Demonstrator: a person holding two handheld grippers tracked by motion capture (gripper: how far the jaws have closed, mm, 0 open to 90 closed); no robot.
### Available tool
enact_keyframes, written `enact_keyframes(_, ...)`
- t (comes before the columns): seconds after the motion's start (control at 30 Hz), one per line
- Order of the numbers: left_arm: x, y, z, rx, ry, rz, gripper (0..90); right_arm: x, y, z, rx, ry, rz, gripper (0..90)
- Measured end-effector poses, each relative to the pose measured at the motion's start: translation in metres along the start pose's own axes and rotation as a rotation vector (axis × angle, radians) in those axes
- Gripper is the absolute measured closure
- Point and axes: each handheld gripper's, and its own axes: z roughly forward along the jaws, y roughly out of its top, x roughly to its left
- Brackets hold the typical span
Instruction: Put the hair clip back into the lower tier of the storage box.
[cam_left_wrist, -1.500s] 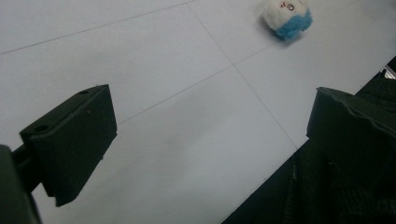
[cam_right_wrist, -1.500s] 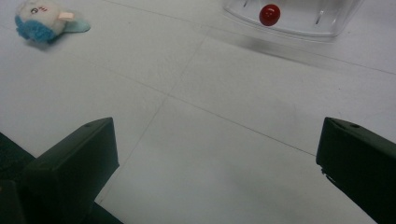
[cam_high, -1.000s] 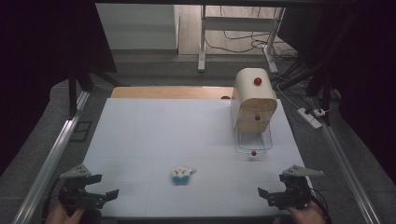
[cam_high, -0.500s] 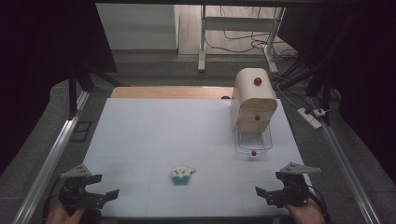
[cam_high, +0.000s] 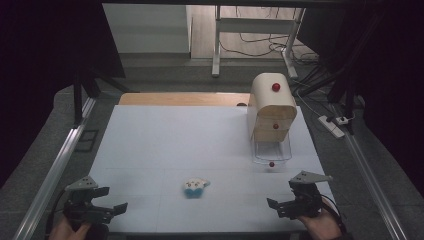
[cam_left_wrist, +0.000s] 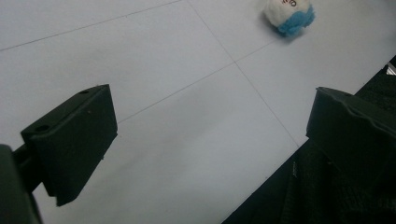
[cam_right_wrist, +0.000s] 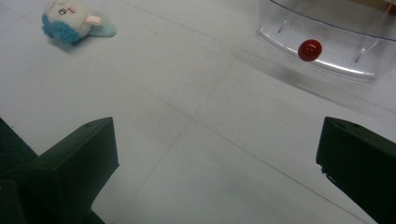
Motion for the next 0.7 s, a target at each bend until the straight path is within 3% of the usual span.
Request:
enact_keyframes(0.3,-0.001,0.0,0.0,0.002,0.005,0.004,2.3,0.003,0.005,0.007,-0.015,0.039,0.014,0.0)
enact_keyframes(0.7,-0.001,0.0,0.0,0.004,0.006,0.005,2.3,0.01,0.012,0.022,0.001,0.097,-0.02,0.0)
